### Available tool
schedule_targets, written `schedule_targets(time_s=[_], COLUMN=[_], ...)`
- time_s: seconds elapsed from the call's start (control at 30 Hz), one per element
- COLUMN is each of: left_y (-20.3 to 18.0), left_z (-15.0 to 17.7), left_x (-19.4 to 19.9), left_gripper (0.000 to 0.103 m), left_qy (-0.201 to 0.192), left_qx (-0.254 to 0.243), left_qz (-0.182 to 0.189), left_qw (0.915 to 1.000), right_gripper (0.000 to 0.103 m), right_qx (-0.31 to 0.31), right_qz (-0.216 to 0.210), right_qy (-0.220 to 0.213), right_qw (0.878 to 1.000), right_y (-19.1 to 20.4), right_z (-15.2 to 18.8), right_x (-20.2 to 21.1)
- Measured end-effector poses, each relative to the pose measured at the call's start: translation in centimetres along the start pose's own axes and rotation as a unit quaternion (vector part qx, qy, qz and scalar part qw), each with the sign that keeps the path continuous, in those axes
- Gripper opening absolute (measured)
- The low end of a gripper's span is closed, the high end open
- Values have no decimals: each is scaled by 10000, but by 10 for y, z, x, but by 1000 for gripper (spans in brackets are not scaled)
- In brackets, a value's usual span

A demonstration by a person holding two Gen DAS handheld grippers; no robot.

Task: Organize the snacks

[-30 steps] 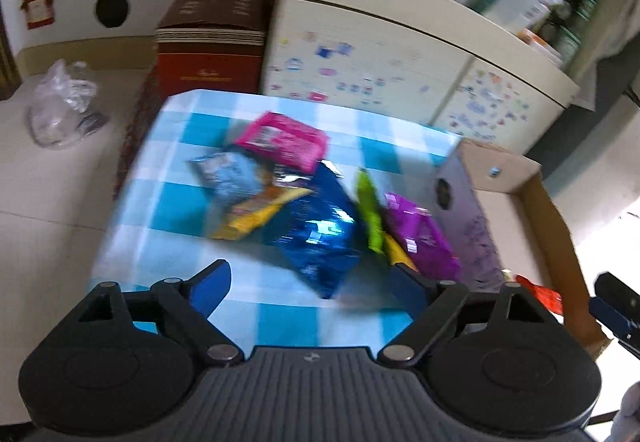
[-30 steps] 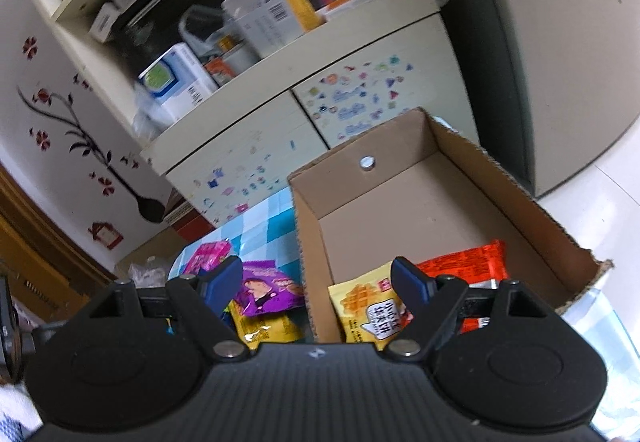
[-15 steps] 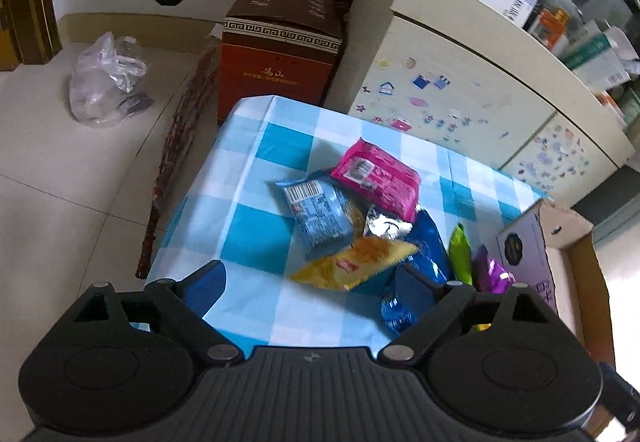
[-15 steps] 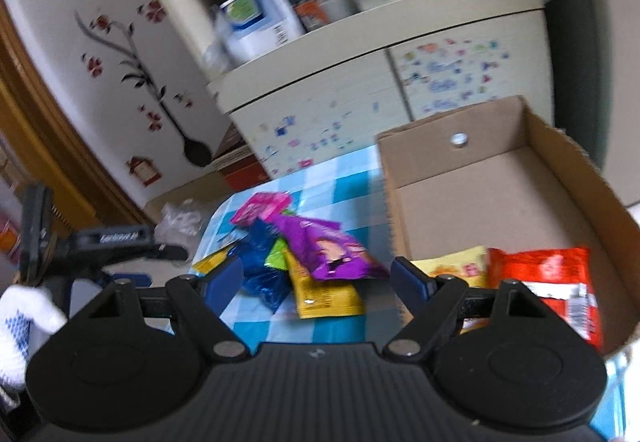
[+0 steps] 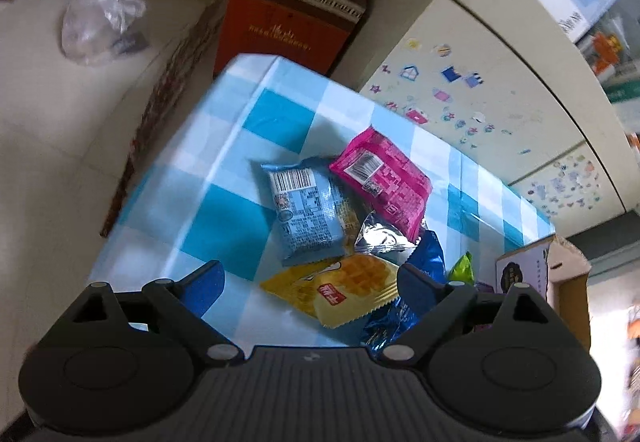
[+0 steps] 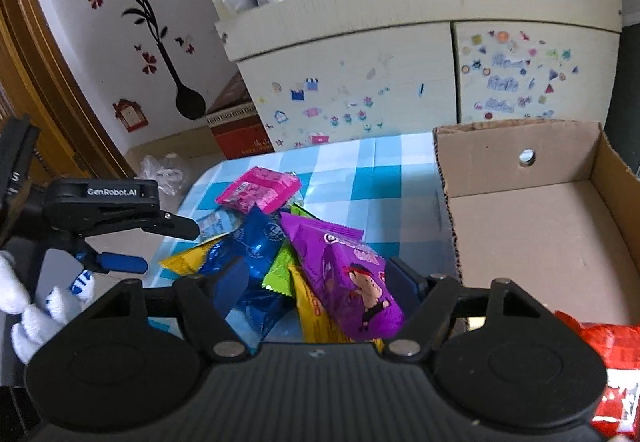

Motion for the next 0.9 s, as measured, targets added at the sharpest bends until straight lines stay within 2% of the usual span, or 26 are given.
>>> schedule_targets(time_s=[0.17,0.33,0.5,0.63,0.9], left_y=[3,12,24,32,34], left_z=[-4,0,7,16,11], left_x=[-15,-17,-16,-14,-3], left_gripper=[98,99,100,100,100], left_qy=[47,114,227,514,350], left_qx=[110,181,122,36,237], left_qz=[-358,-425,-580,-678,-52], left_qw=[9993,9989,9980,9964,9991], right_gripper=[75,76,76,76,76], right_qx=[-18,311,525,627,-146], right_qz=[24,-37,-360,-681,-350], right_qy=[211,384,565,761,482], right_qw=[9998,9988,9964,9928,9981], right_y=[-1,8,19,25,3], right_z=[1,10,19,28,19], right_x=[-22,-27,-21,-15,-8])
Point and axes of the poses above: each gripper's, at about its wrist camera, not at the fingertips, and x roughly against the way its jaws point, y to its left, z to its underside, the point moved 4 cm from there along -x, roughly the way its jaws point, and after that the axes turned 14 degrees about y, right-handed, at the moved point
